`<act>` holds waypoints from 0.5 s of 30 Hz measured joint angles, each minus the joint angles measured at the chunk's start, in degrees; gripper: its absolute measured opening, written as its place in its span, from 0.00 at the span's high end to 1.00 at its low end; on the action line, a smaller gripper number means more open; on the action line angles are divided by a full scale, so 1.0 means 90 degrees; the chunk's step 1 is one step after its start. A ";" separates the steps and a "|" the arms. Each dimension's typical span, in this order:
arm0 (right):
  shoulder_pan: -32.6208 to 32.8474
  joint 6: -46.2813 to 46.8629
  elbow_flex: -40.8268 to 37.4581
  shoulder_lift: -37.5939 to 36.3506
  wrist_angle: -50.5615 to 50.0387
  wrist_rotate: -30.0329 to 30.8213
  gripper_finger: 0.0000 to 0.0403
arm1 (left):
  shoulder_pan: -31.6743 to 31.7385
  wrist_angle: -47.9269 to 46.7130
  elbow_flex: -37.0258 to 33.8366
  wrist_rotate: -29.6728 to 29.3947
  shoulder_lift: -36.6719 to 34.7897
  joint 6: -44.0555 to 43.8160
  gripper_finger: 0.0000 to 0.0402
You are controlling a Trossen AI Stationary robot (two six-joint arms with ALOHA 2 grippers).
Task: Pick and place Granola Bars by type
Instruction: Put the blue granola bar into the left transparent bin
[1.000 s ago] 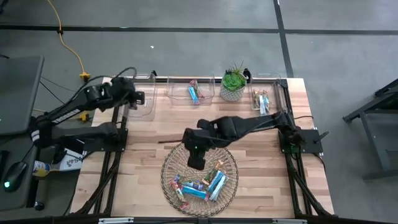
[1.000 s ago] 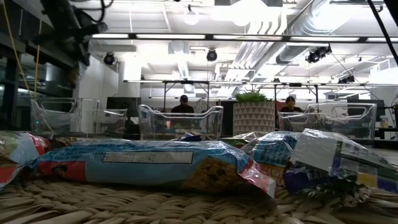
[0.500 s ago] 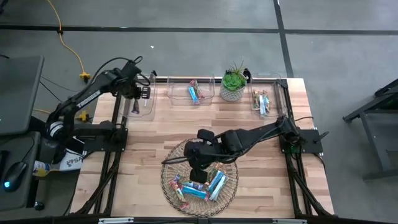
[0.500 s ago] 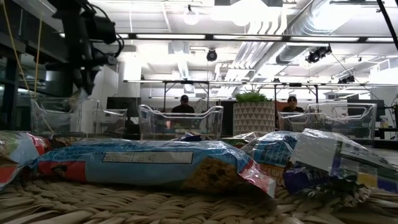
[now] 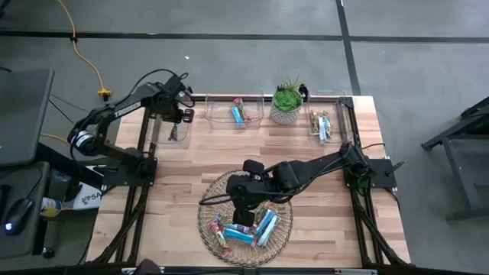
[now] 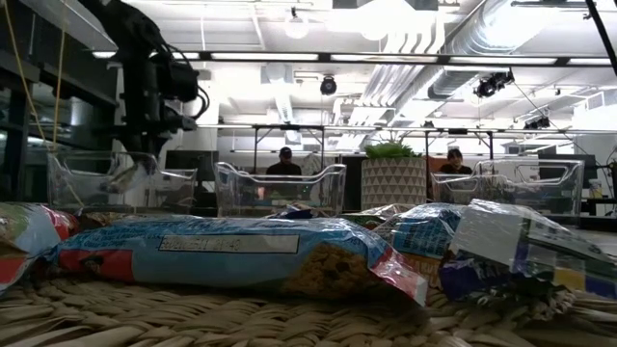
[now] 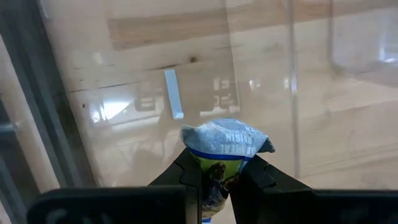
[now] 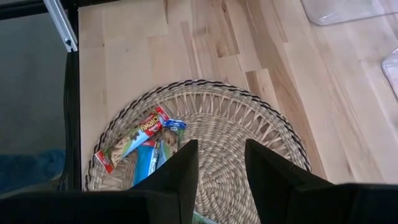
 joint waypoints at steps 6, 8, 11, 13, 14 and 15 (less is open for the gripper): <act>0.0007 0.0080 0.0000 0.0000 -0.0065 -0.0040 0.72 | 0.0000 0.0074 -0.0003 0.0033 0.0156 0.0083 0.90; 0.0007 0.0144 0.0000 -0.0001 -0.0176 -0.0047 0.72 | 0.0003 0.0315 -0.0126 0.0203 0.0154 0.0092 0.90; 0.0007 0.0150 -0.0002 0.0001 -0.0248 -0.0046 0.72 | 0.0188 0.0594 -0.0490 0.0705 0.0156 0.0039 0.90; 0.0007 0.0169 -0.0002 -0.0002 -0.0245 -0.0046 0.72 | 0.0352 0.0780 -0.0747 0.0867 0.0156 0.0040 0.90; 0.0007 0.0172 -0.0002 -0.0001 -0.0245 -0.0046 0.72 | 0.0408 0.0814 -0.0871 0.0863 0.0156 0.0039 0.90; 0.0007 0.0172 -0.0002 -0.0001 -0.0248 -0.0046 0.72 | 0.0455 0.0835 -0.0968 0.0860 0.0156 0.0039 0.90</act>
